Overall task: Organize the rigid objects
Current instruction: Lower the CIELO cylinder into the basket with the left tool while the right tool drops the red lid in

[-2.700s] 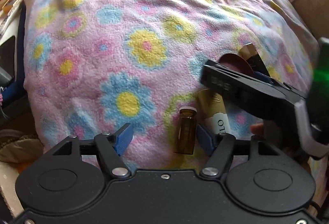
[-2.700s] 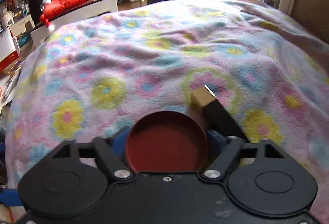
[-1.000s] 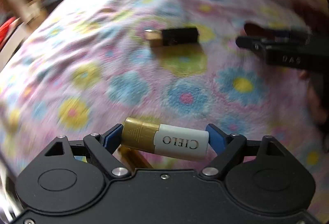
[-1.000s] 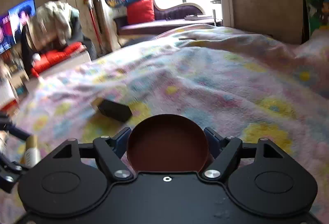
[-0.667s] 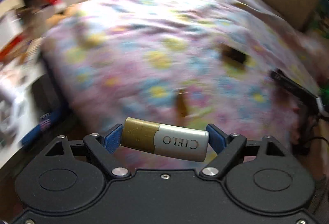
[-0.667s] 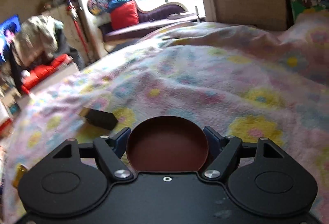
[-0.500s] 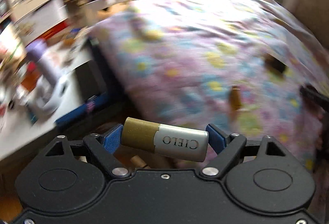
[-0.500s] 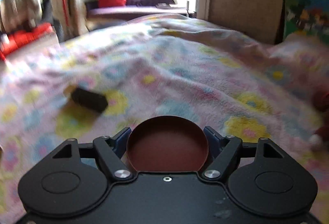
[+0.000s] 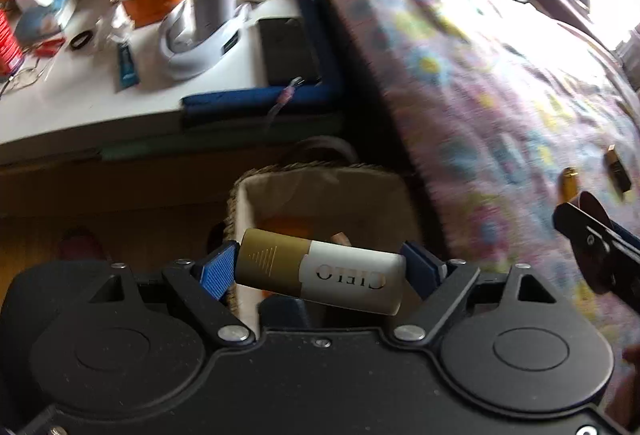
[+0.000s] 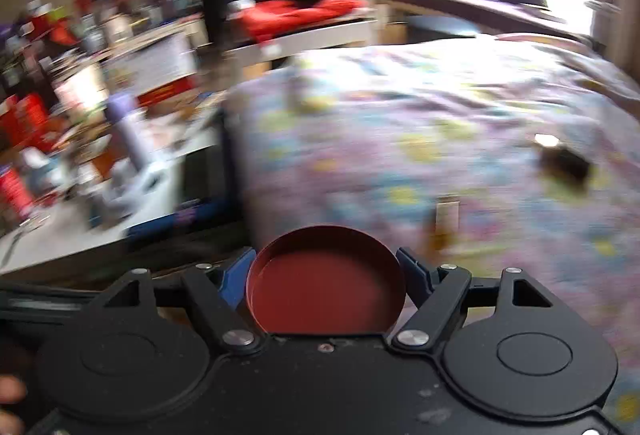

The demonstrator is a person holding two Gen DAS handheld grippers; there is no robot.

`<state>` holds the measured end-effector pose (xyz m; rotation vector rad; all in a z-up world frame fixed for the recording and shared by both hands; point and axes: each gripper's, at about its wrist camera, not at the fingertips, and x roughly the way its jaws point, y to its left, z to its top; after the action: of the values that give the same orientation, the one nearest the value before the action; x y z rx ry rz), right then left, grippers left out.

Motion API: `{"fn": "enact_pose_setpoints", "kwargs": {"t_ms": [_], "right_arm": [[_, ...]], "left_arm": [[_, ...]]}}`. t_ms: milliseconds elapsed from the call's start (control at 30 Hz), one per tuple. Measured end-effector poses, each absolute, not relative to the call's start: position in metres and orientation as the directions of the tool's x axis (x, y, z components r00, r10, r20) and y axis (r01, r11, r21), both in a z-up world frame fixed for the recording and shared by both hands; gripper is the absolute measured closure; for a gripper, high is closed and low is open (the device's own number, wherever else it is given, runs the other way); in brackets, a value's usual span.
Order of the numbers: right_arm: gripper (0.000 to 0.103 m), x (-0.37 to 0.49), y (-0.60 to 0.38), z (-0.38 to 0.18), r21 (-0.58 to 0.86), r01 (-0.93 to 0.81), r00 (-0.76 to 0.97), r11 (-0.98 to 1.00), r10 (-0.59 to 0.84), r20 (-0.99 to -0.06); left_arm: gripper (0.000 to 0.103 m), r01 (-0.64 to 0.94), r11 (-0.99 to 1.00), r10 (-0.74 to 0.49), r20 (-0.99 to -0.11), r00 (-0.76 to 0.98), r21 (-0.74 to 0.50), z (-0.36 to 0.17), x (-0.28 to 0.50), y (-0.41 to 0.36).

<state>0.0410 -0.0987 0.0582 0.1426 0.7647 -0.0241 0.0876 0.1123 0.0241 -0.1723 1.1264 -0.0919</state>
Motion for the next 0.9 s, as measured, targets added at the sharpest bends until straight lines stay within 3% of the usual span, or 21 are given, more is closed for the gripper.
{"fn": "enact_pose_setpoints", "kwargs": {"t_ms": [300, 633, 900], "right_arm": [[0.027, 0.034, -0.04, 0.023, 0.046, -0.019, 0.625, 0.999, 0.048, -0.779], [0.027, 0.029, -0.036, -0.003, -0.004, -0.077, 0.576, 0.997, 0.041, -0.817], [0.027, 0.032, -0.042, 0.006, 0.034, -0.081, 0.581, 0.996, 0.075, -0.81]], "left_arm": [[0.021, -0.053, 0.989, -0.105, -0.896, 0.432, -0.141, 0.019, 0.083, 0.123], [0.021, -0.05, 0.993, -0.08, -0.911, 0.405, -0.109, 0.012, 0.094, 0.114], [0.021, -0.075, 0.991, -0.074, -0.926, 0.371, -0.11, 0.005, 0.105, 0.114]]}}
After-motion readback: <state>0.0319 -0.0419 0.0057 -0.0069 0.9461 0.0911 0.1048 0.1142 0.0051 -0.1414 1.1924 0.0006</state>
